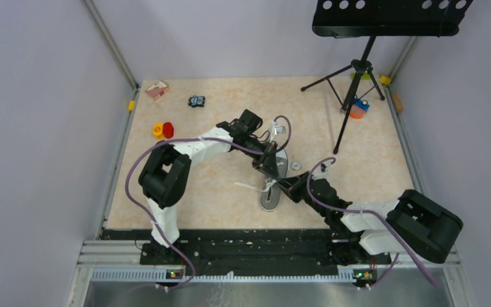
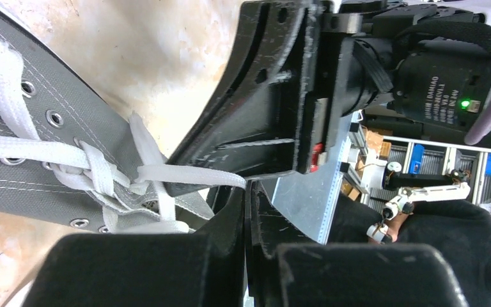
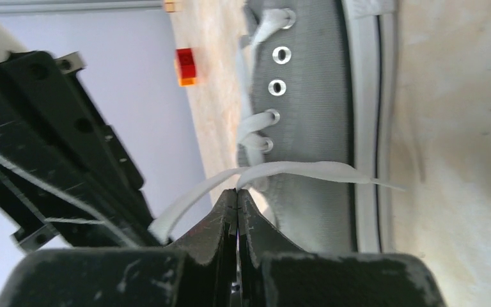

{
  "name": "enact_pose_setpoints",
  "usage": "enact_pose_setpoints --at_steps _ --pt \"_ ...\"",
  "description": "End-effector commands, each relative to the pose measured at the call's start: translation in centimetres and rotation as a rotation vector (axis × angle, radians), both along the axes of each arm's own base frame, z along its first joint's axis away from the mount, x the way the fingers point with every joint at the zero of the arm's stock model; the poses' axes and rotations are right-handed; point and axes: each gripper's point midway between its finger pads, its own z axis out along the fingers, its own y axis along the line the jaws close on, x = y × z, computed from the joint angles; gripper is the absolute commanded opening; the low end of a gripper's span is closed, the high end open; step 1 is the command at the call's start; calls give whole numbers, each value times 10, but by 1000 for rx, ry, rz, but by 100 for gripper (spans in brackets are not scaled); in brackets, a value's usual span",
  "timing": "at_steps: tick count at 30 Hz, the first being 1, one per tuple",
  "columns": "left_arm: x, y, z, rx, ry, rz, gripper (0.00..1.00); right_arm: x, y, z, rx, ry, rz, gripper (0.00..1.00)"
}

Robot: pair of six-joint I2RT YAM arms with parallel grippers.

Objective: Tie the shoes
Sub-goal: Cross the shoelace with the shoelace.

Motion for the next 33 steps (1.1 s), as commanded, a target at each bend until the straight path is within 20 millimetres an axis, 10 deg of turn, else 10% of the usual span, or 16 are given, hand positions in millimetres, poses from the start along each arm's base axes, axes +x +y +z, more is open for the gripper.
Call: enact_pose_setpoints --at_steps 1,20,33 --pt "1 -5 11 -44 -25 -27 0 -3 1 -18 -26 31 1 0" --pt "-3 1 8 -4 -43 -38 49 0 16 5 52 -81 56 0" --pt "2 9 -1 95 -68 -20 57 -2 20 9 145 -103 65 0"
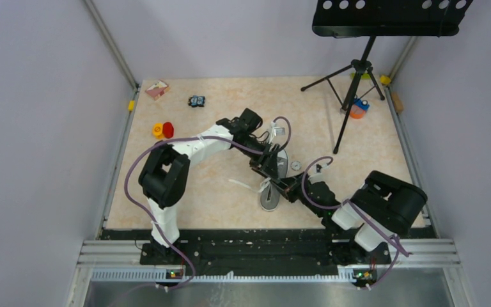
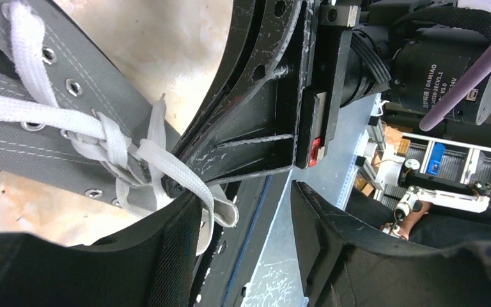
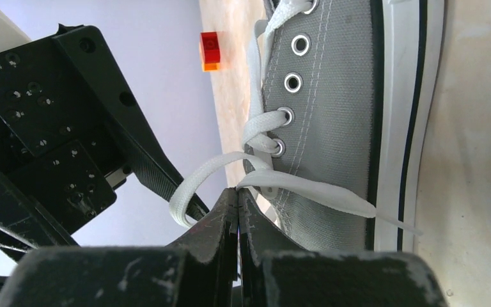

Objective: Tie the shoes
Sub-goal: Cross the shoelace with the shoelace.

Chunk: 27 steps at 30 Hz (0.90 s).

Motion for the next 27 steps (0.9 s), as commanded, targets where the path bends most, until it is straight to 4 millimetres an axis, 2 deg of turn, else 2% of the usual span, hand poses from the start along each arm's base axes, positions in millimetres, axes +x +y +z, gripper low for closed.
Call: enact_pose_setpoints --at_steps 1,8,11,18,20,24,27 --pt "4 0 3 25 -45 -12 57 -4 4 17 83 -45 16 0" --pt "6 5 1 65 -69 -4 59 -4 1 14 81 -40 6 0" --pt "6 7 1 65 -70 -3 75 -4 0 13 81 -38 2 0" --pt "11 8 -3 77 -72 19 78 -3 -3 14 91 -45 -5 0" --pt "14 9 -4 79 -75 33 71 -3 -4 14 95 -45 -8 0" --pt "19 10 -4 71 -75 54 36 -5 -7 12 94 -39 -15 0" --pt "20 8 -3 62 -70 55 18 -5 -8 12 95 -38 -16 0"
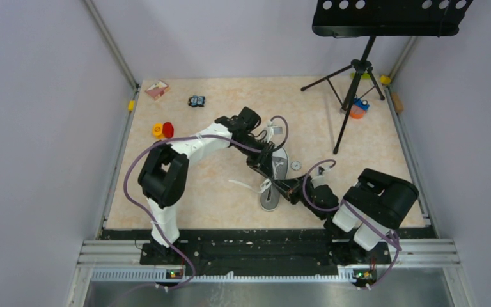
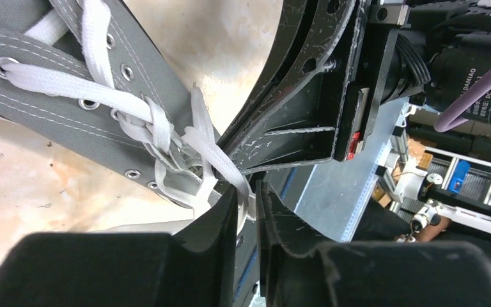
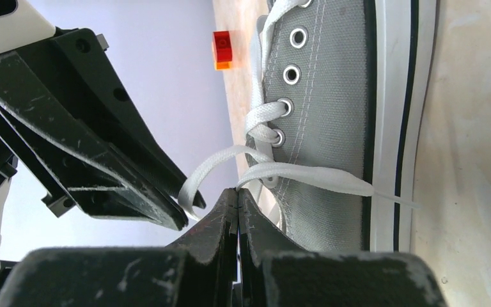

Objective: Tie the shoes
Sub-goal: Cross the shoelace with the shoelace.

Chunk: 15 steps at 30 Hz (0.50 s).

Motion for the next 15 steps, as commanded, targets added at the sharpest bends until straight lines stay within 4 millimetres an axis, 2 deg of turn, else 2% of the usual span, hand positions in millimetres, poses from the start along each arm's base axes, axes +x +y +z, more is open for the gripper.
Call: enact_pose_setpoints --at_steps 1,3,15 --pt "7 -4 7 -37 -26 6 12 1 -4 11 40 -28 -18 0" --pt "7 -5 6 -39 -18 4 0 1 -4 10 39 -27 -18 0" --pt "-21 -15 17 -138 76 -62 0 4 -5 25 78 -81 -30 0"
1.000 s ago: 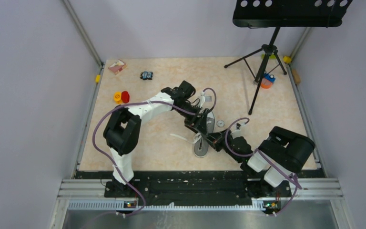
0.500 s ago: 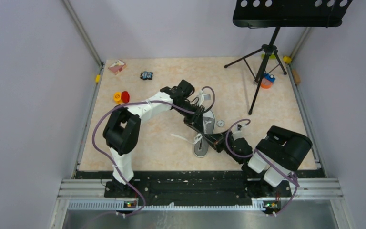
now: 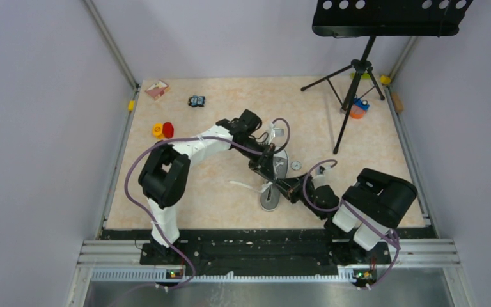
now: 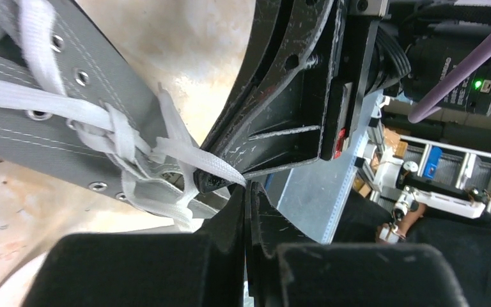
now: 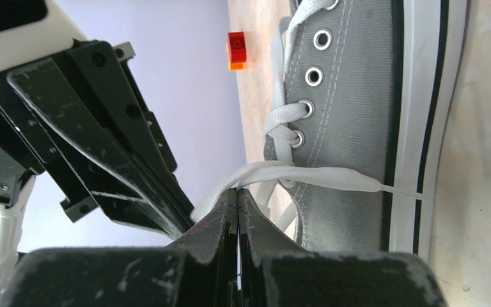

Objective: Tie the shoes
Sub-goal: Cross the shoelace with the shoelace.

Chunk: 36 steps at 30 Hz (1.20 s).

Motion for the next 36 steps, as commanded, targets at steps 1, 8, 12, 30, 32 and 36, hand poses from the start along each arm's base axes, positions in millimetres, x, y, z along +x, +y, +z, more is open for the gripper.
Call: enact_pose_setpoints --at_steps 1,8,12,30,32,36 --pt "-16 -9 12 -89 41 -46 0 4 -4 20 60 -65 -30 0" --pt "-32 -24 16 -122 62 -91 0 5 -3 14 100 -43 -36 0" --pt "-31 -23 1 -69 58 -83 0 5 -5 4 86 -15 -44 0" --pt "-17 -19 3 25 -23 -73 37 1 -3 25 105 -85 -12 0" --pt "-15 -17 2 40 -35 -71 37 0 -2 27 111 -88 -6 0" --pt "-12 -13 2 61 -51 -66 39 -2 -2 27 114 -85 3 0"
